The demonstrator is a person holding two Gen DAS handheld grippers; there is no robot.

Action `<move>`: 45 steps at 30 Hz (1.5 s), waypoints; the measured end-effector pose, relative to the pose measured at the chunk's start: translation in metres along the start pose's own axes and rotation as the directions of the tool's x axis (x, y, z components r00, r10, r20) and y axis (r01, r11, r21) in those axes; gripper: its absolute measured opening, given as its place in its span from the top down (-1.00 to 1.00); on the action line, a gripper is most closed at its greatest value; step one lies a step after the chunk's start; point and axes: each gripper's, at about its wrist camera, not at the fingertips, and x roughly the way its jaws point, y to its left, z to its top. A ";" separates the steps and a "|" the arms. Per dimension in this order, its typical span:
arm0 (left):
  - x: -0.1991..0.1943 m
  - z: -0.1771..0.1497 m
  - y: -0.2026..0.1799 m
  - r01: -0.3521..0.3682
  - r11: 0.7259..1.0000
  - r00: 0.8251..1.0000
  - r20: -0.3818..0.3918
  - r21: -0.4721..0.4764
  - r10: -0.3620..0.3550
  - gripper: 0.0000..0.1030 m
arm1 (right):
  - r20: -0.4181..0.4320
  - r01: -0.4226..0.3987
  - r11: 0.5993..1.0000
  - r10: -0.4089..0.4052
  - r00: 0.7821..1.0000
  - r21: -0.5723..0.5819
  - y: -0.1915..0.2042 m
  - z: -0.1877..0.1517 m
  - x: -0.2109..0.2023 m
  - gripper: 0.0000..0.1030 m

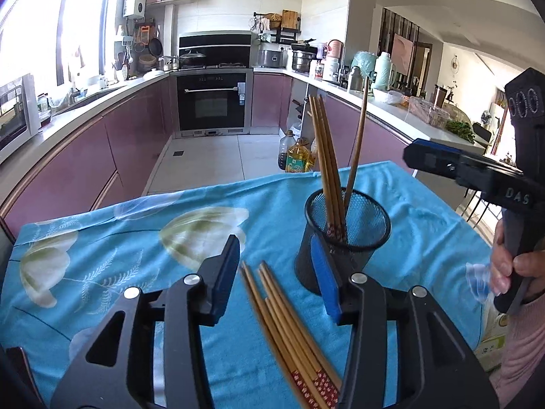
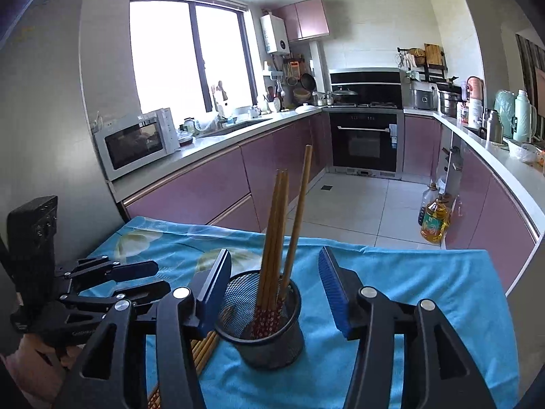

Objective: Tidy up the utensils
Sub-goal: 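Open both tools and pull them back from the cup over the pile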

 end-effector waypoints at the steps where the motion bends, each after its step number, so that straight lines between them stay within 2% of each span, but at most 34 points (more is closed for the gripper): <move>1: -0.003 -0.007 0.002 -0.001 1.000 1.000 -0.007 0.005 0.001 0.09 | -0.004 -0.014 1.000 0.014 1.000 -0.011 0.002 -0.005 -0.004 -0.06; 5: -0.011 -0.039 0.009 -0.020 1.000 0.998 -0.056 0.014 0.021 0.08 | -0.094 -0.114 0.990 0.106 0.990 -0.082 0.028 -0.036 -0.003 -0.15; 9: -0.013 -0.063 0.020 -0.025 0.999 0.994 -0.103 -0.022 0.023 0.08 | -0.221 -0.190 0.966 0.149 0.964 -0.177 0.063 -0.076 0.011 -0.18; 12: -0.013 -0.077 0.023 -0.021 0.999 0.991 -0.133 -0.048 0.014 0.08 | -0.301 -0.220 0.962 0.164 0.939 -0.161 0.077 -0.098 0.025 -0.17; 16: -0.007 -0.091 0.020 -0.011 0.998 0.986 -0.167 -0.055 0.001 0.08 | -0.355 -0.188 0.977 0.141 0.924 -0.099 0.077 -0.112 0.043 -0.17; 23: 0.007 -0.100 0.012 -0.002 0.998 0.976 -0.218 -0.062 -0.012 0.09 | -0.379 -0.111 0.994 0.097 0.920 -0.016 0.062 -0.118 0.060 -0.05; 29: 0.019 -0.102 0.006 0.010 0.998 0.969 -0.246 -0.067 -0.027 0.08 | -0.386 -0.081 0.996 0.062 0.920 -0.035 0.067 -0.121 0.070 -0.03; 36: 0.024 -0.103 0.002 -0.009 0.999 0.964 -0.266 -0.048 -0.004 0.09 | -0.392 -0.065 0.996 0.035 0.919 -0.063 0.071 -0.121 0.076 0.00; 40: 0.025 -0.104 0.004 -0.022 0.999 0.963 -0.271 -0.048 0.008 0.23 | -0.397 -0.057 0.996 0.023 0.918 -0.073 0.070 -0.120 0.075 0.01; 45: 0.023 -0.105 0.006 -0.021 0.998 0.962 -0.274 -0.051 0.007 0.25 | -0.401 -0.042 0.995 0.002 0.916 -0.090 0.071 -0.120 0.075 0.02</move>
